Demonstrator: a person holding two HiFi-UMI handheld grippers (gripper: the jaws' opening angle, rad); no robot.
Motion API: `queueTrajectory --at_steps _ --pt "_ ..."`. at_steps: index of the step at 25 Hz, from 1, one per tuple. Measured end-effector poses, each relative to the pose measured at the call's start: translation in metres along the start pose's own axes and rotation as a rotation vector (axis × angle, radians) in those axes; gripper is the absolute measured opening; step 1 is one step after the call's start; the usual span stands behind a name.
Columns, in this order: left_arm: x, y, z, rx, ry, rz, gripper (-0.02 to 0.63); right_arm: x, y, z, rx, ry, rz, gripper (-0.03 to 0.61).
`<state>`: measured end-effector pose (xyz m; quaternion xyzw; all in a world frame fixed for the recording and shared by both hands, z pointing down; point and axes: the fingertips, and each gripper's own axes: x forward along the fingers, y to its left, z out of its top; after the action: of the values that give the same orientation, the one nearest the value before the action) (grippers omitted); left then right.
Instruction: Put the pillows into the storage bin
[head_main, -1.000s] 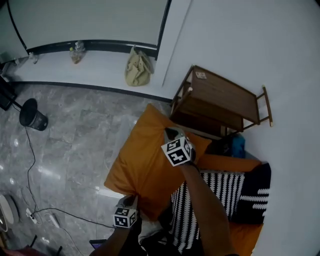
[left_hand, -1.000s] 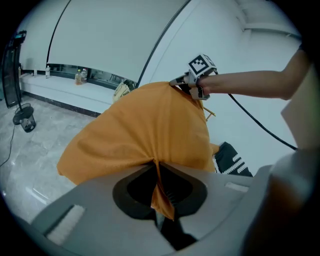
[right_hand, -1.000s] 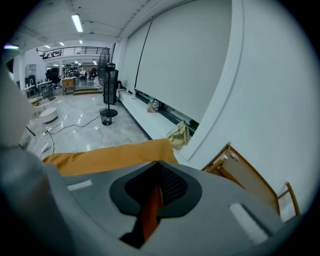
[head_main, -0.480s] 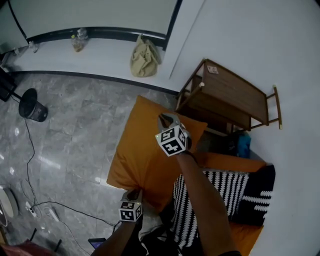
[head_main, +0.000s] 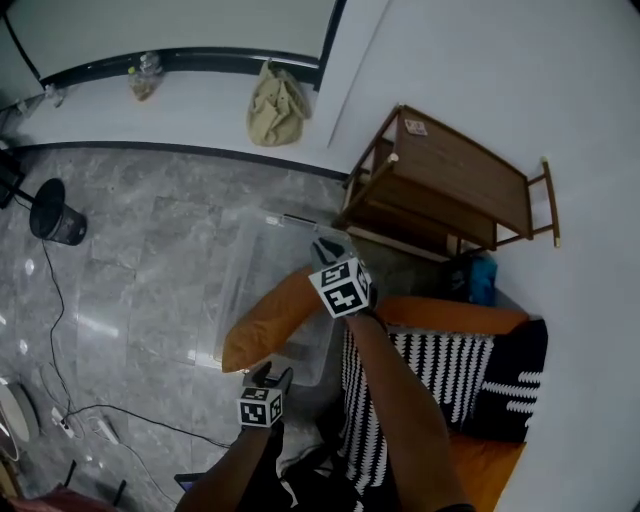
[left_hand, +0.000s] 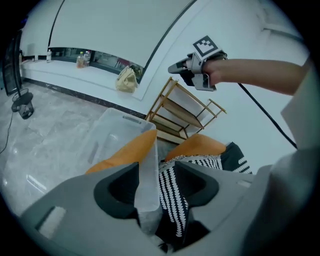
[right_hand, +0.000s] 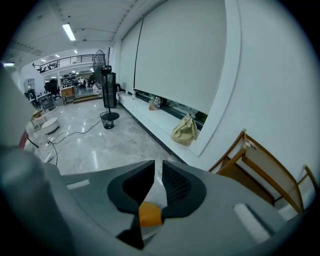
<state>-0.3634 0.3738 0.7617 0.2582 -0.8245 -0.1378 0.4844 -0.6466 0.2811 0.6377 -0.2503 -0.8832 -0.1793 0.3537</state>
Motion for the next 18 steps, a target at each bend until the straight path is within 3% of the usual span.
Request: queueTrajectory --at_steps 8,18 --pt "-0.012 0.002 0.029 0.105 -0.050 -0.002 0.216 -0.041 -0.022 -0.041 0.144 0.002 -0.054 0.052" --pt "-0.047 -0.046 0.138 0.309 -0.227 -0.097 0.214 -0.149 -0.054 -0.063 0.350 -0.121 -0.213 0.052"
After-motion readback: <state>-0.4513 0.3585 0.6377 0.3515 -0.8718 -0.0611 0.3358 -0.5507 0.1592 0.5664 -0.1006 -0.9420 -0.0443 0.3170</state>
